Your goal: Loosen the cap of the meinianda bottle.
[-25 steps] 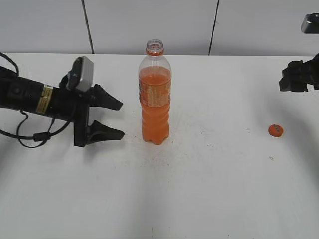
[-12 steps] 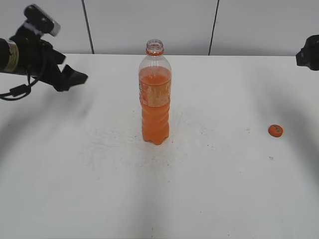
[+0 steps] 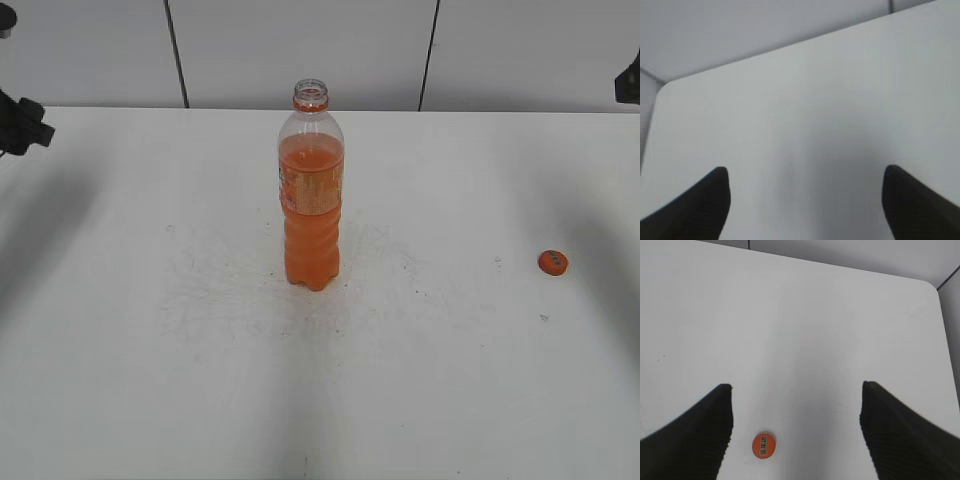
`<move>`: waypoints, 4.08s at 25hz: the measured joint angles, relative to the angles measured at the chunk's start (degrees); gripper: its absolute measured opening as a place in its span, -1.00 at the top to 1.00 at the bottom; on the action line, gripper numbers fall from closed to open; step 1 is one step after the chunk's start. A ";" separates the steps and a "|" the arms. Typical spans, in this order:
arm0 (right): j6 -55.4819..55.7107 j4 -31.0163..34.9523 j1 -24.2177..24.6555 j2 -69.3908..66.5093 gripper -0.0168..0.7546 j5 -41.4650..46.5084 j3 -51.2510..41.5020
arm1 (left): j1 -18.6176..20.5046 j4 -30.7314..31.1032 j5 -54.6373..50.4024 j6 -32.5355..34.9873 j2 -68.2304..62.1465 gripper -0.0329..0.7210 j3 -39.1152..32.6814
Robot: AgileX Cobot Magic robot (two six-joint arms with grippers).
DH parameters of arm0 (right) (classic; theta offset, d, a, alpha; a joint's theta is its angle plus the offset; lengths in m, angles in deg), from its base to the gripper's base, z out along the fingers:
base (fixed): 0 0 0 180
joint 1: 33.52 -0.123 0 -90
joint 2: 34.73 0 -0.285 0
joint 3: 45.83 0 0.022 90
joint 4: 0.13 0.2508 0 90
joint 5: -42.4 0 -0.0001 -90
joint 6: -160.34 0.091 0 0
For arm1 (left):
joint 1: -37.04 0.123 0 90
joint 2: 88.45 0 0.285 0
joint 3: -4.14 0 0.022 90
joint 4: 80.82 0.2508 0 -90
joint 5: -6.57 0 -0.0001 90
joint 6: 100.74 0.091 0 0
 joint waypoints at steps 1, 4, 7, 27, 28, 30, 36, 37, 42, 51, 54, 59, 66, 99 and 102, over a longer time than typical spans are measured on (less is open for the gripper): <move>0.00 0.00 0.00 0.32 -0.59 0.23 0.00 | 0.00 -4.93 -2.52 6.67 0.28 -0.58 0.00; 0.00 0.05 0.00 1.31 -0.59 1.24 0.00 | 0.00 -18.95 -8.76 21.91 1.20 -0.58 0.00; 0.00 0.96 0.00 2.25 -0.59 3.79 0.00 | 0.00 -32.89 -14.82 32.57 3.02 -0.58 0.00; 0.00 6.05 0.00 4.52 -0.59 42.35 2.47 | 0.00 -56.88 -45.23 45.24 20.67 -0.58 0.71; 0.00 6.05 0.00 5.03 -0.59 43.18 2.42 | 0.00 -57.02 -45.45 45.36 21.76 -0.58 -0.28; 0.00 6.05 0.00 6.32 -0.59 43.80 2.03 | 0.00 -57.44 -45.57 45.37 23.78 -0.58 -2.56; 0.00 6.10 0.00 12.39 -0.58 42.86 -4.07 | 0.00 -58.14 -45.28 45.47 30.57 -0.58 -11.73; 0.00 6.10 0.00 13.51 -0.58 42.32 -5.31 | 0.00 -58.16 -44.73 45.47 31.63 -0.58 -12.93; 0.00 6.10 0.00 17.90 -0.58 39.48 -12.19 | 0.00 -58.28 -42.54 45.54 37.66 -0.58 -17.75; 0.00 6.42 0.00 24.80 -0.57 36.36 -22.53 | 0.00 -59.87 -41.91 45.54 48.27 -0.58 -21.69; 0.00 6.58 0.00 28.00 -0.57 35.13 -24.68 | 0.00 -60.69 -41.76 45.54 51.70 -0.58 -24.11; 0.00 6.78 0.00 36.14 -0.57 33.67 -27.80 | 0.00 -60.91 -41.55 45.54 59.32 -0.58 -27.74; -0.05 6.73 0.00 44.34 -0.57 33.08 -29.41 | 0.00 -61.02 -42.25 45.54 66.41 -0.58 -29.86; -0.05 5.50 0.00 69.38 -0.57 37.72 -30.89 | 0.00 -61.02 -42.72 47.54 100.80 -0.58 -30.01; -0.05 5.46 0.00 74.47 -0.57 37.72 -30.89 | 0.00 -61.02 -42.78 47.54 100.85 -0.58 -30.01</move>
